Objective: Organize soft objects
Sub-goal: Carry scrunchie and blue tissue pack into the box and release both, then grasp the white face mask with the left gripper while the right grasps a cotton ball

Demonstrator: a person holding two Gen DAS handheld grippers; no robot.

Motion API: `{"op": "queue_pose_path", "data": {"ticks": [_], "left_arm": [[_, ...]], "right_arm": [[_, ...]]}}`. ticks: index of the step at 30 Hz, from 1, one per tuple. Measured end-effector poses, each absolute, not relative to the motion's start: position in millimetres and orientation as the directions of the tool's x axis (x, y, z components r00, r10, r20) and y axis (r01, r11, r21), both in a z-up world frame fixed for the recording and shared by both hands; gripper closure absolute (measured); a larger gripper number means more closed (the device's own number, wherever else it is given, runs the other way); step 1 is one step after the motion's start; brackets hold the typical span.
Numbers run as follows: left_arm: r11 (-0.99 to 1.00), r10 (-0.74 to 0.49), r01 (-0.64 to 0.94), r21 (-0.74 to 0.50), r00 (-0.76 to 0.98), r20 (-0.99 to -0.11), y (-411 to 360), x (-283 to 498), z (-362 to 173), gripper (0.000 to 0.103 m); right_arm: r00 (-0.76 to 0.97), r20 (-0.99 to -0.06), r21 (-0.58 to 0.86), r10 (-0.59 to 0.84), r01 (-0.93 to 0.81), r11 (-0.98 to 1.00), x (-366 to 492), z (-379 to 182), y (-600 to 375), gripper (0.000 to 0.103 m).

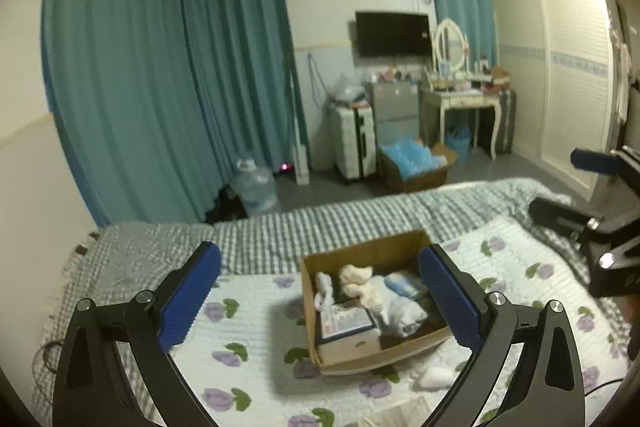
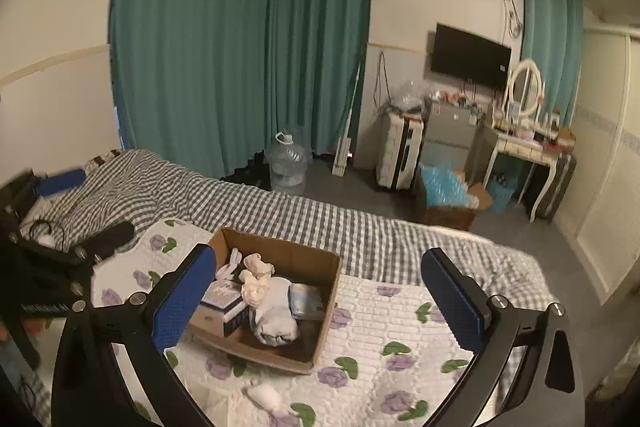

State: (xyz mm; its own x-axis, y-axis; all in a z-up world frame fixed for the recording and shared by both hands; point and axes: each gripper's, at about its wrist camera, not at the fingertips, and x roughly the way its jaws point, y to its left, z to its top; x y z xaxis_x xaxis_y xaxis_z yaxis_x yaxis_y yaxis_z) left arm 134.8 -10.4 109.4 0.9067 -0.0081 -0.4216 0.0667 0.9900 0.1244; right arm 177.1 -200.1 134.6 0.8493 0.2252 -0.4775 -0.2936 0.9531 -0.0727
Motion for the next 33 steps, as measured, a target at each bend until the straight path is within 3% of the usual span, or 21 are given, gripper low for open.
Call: {"op": "queue_pose_path", "data": {"ticks": [5,11,24,33], "left_arm": [[0.993,0.009,0.037,0.112,0.924,-0.383,-8,100,115,0.001],[0.997,0.006,0.035,0.074,0.869,-0.495,-7,102,81,0.001],[0.997,-0.008,-0.043,-0.057,0.726,-0.688,-14,113,-52,0.002],[0.999,-0.005,-0.036,-0.031,0.573,-0.82,-38,126,-138,0.003]], "right_arm": [[0.856,-0.462,-0.113,0.232,-0.316,0.942,143,146,-201,0.0],[0.862,-0.443,-0.125,0.246,-0.331,0.935,118,135,-206,0.0],[0.707,-0.648,-0.1,0.284,-0.448,0.888,151,18,-207,0.0],[0.582,-0.755,-0.051,0.301,-0.51,0.858,193,-58,-201,0.0]]}}
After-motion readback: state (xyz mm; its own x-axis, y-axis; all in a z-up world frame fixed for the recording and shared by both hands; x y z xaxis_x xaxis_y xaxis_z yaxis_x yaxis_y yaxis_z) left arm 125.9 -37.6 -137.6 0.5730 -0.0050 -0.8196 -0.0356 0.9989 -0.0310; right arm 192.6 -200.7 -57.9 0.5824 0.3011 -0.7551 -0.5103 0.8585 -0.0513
